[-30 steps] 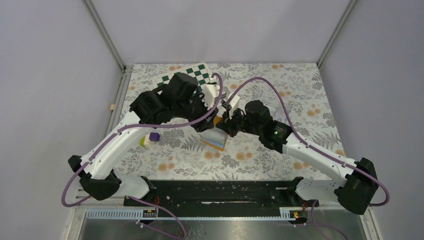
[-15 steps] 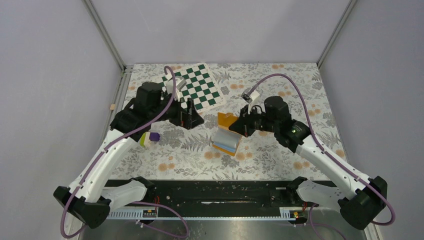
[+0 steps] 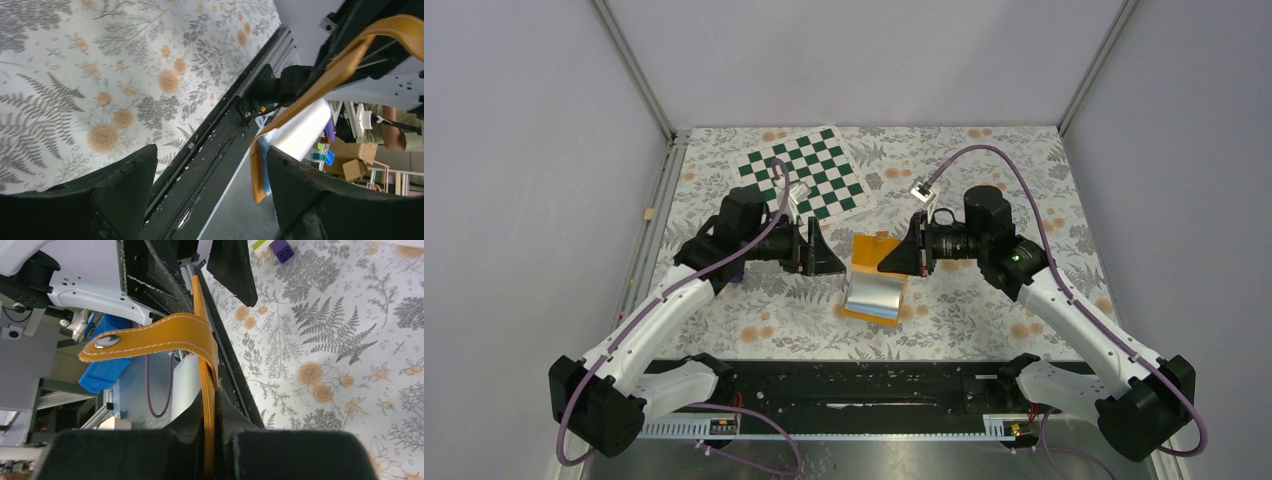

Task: Put the credit cards into the card holder
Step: Open the card holder at the center of the board.

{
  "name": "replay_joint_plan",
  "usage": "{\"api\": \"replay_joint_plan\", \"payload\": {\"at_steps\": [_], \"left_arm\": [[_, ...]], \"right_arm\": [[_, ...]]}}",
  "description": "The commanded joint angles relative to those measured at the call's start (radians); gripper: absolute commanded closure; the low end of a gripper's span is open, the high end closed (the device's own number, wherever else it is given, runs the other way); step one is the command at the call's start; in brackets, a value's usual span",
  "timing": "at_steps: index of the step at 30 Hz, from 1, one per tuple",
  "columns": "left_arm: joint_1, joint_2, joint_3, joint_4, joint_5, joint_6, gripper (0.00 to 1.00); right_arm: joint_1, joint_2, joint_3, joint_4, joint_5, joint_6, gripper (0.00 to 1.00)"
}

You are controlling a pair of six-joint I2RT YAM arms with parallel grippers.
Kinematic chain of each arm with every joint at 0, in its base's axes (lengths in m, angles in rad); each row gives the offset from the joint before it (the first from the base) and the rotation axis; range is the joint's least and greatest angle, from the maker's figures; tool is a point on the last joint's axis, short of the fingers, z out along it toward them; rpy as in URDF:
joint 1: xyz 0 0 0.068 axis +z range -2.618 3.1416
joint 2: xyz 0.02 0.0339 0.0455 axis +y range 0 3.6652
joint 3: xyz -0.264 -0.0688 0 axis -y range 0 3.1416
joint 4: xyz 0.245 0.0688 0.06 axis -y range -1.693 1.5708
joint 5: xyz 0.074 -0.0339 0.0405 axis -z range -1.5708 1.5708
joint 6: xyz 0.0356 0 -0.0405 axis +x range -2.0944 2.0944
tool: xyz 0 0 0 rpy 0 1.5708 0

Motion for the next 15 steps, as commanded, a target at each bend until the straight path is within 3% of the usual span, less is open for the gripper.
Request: {"api": "replay_joint_plan", "payload": {"at_steps": [1, 8, 15], "left_arm": [[-0.040, -0.015, -0.021, 0.117, 0.075, -0.036, 0.22], [-0.059, 0.004, -0.027, 0.122, 0.090, -0.039, 0.35], [-0.059, -0.015, 0.013, 0.008, -0.075, 0.014, 0.31]], "right_arm": [[-0.008, 0.017, 0.021, 0.069, -0.077, 0.072, 1.00], [-0.010, 0.029, 0.017, 0.069, -0.053, 0.080, 1.00], [-0.011, 0.037, 0.025, 0.068, -0.057, 0.084, 1.00]]}}
